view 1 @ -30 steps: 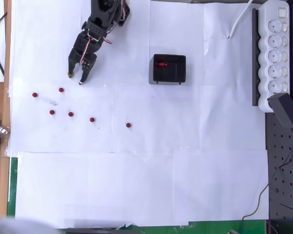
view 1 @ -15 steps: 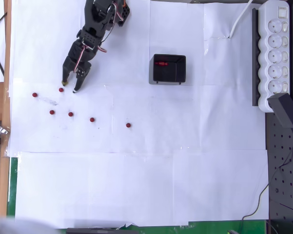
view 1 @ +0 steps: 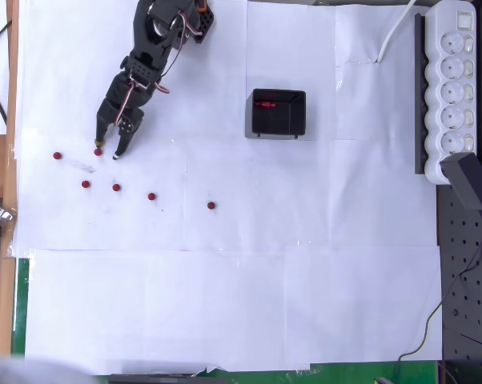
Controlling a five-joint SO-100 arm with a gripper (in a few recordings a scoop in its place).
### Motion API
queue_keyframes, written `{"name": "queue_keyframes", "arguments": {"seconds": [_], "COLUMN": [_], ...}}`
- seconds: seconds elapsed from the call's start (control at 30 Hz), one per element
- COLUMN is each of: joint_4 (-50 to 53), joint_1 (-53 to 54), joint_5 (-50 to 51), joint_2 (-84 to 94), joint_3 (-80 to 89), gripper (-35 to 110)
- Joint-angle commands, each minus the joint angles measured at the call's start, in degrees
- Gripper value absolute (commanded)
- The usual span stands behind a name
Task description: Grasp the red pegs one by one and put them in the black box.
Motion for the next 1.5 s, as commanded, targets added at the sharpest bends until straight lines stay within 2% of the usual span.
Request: {"name": "queue_keyframes", "arguments": {"seconds": [0.0, 1.47], "joint_4": [0.1, -2.8], "joint_1": [2.1, -0.2], "joint_5": [-0.6, -1.9], "joint_2": [0.9, 4.7], "joint_3": [1.3, 4.6], "gripper": [15, 15]}}
